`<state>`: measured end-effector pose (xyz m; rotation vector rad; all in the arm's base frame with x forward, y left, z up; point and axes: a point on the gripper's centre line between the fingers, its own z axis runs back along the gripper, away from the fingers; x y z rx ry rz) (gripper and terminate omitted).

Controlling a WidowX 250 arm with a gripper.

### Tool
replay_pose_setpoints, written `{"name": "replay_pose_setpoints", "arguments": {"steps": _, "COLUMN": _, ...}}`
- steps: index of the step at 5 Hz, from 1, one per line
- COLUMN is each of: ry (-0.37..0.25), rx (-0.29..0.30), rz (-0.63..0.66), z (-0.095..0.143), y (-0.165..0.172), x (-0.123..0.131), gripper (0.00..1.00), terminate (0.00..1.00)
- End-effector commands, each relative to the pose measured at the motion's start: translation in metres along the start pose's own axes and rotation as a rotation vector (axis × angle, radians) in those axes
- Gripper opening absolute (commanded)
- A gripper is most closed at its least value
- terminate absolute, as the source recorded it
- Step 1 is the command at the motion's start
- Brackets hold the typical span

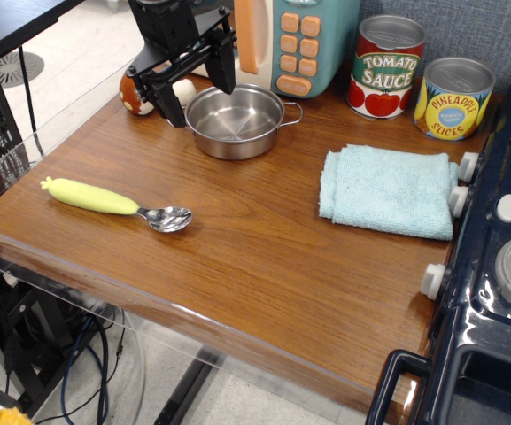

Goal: Pick up the pan and place it in the upper left corner

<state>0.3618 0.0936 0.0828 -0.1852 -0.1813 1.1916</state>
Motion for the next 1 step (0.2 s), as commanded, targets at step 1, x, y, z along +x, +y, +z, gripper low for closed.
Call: {"name": "replay_pose_setpoints", "arguments": {"steps": 1, "ry": -0.033, "rx": -0.046, "rz": -0.010, "z": 0.0200, "y": -0.0002, "x": 0.0013, "gripper": 1.00, "terminate": 1.00}}
